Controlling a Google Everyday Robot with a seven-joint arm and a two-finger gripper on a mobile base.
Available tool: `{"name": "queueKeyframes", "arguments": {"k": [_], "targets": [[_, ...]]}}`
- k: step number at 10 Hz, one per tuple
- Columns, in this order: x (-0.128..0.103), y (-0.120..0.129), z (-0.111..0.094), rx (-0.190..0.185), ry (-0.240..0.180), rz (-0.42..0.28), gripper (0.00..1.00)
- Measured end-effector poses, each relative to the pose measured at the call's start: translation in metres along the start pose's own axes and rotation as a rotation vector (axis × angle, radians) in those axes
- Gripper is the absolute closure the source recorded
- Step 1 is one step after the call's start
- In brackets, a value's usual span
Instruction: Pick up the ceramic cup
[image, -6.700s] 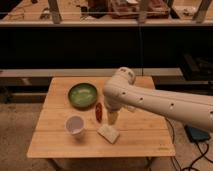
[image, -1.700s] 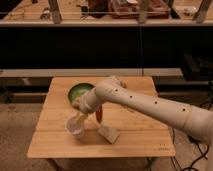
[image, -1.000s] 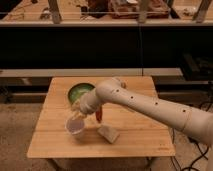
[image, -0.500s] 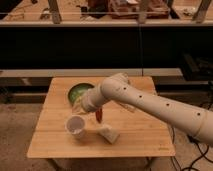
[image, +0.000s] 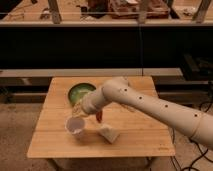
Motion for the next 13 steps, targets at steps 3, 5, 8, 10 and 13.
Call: {"name": "queueKeyframes", "arguments": {"k": [3, 5, 8, 10, 13], "targets": [[-0.014, -0.021, 0.021, -0.049, 0.128, 0.004, 0.52], [-0.013, -0.027, 0.035, -0.07, 0.22, 0.011, 0.34], [0.01, -0.02, 0.056, -0.098, 0.288, 0.04, 0.2], [0.036, -0.01, 0.054, -0.112, 0.31, 0.072, 0.2], [0.055, -0.004, 0.049, -0.129, 0.317, 0.081, 0.2]]}}
